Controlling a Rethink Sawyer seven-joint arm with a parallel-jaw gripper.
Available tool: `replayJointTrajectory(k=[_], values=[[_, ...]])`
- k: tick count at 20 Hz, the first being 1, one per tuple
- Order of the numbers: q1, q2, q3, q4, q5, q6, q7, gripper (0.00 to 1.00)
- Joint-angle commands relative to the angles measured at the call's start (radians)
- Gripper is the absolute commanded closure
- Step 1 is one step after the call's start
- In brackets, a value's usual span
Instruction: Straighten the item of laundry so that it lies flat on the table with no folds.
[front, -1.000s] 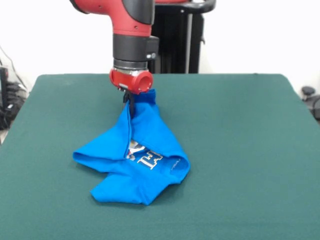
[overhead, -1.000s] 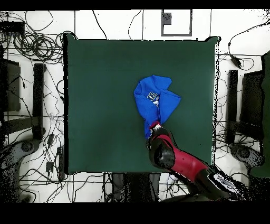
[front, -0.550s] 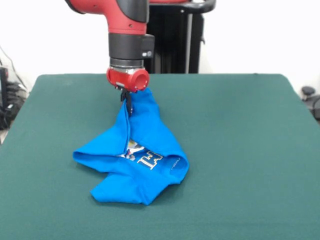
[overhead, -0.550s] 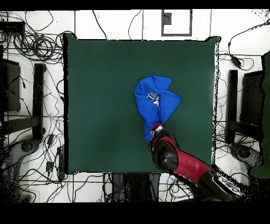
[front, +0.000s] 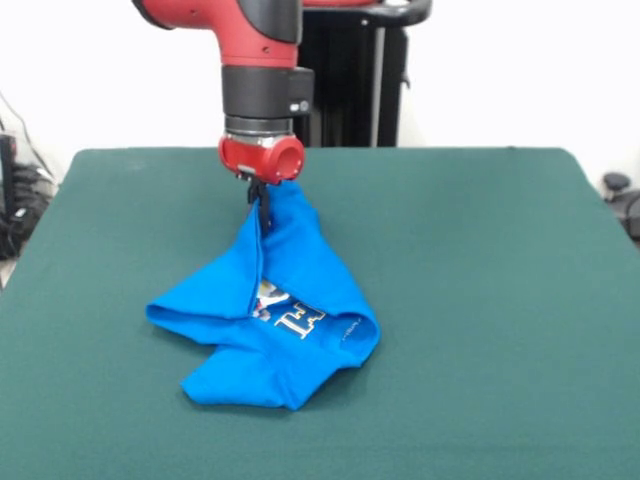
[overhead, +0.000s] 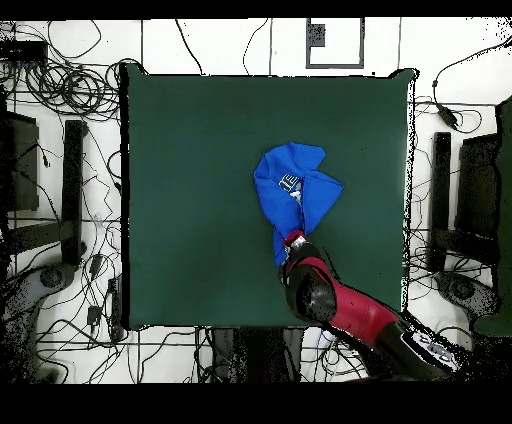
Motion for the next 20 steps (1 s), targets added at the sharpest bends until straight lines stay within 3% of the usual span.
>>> replayJointTrajectory(k=[1, 20], values=[[-0.001, -0.013, 0.09, 0.014, -0.021, 0.067, 0.129, 1.0], [-0.058, -0.022, 0.079, 0.006, -0.076, 0.062, 0.112, 1.0]])
